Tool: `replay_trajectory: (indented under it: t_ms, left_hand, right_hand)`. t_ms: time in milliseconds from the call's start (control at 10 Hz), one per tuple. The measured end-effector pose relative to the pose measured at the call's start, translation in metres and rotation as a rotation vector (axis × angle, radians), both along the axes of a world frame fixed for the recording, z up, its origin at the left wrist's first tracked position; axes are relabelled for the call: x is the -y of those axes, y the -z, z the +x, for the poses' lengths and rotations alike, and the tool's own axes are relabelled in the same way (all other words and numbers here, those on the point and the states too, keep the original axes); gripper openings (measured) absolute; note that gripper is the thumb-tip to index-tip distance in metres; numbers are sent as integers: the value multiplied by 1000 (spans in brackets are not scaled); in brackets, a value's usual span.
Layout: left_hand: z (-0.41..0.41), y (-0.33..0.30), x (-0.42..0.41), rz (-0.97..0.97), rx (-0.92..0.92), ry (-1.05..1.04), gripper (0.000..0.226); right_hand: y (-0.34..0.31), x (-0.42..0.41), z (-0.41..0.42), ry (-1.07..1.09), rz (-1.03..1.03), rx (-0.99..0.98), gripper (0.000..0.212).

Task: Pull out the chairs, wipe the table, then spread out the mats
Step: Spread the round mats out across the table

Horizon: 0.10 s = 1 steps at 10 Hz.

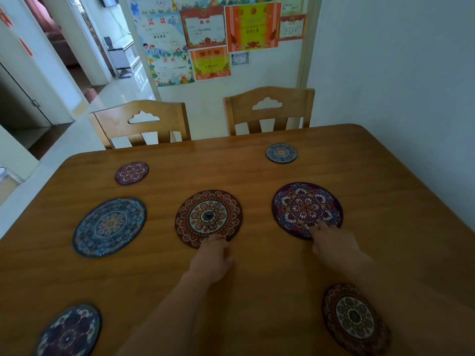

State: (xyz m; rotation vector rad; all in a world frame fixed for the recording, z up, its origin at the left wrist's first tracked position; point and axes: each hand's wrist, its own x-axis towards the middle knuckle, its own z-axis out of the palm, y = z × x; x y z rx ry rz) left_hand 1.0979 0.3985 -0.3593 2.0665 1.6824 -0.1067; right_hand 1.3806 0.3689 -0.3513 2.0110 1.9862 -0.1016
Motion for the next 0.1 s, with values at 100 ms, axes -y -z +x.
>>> replay_trajectory:
  t_ms: [100]
  left_hand:
    - [-7, -12, 18, -46, 80, -26, 44]
  right_hand:
    - [-10, 17, -19, 141, 53, -286, 40]
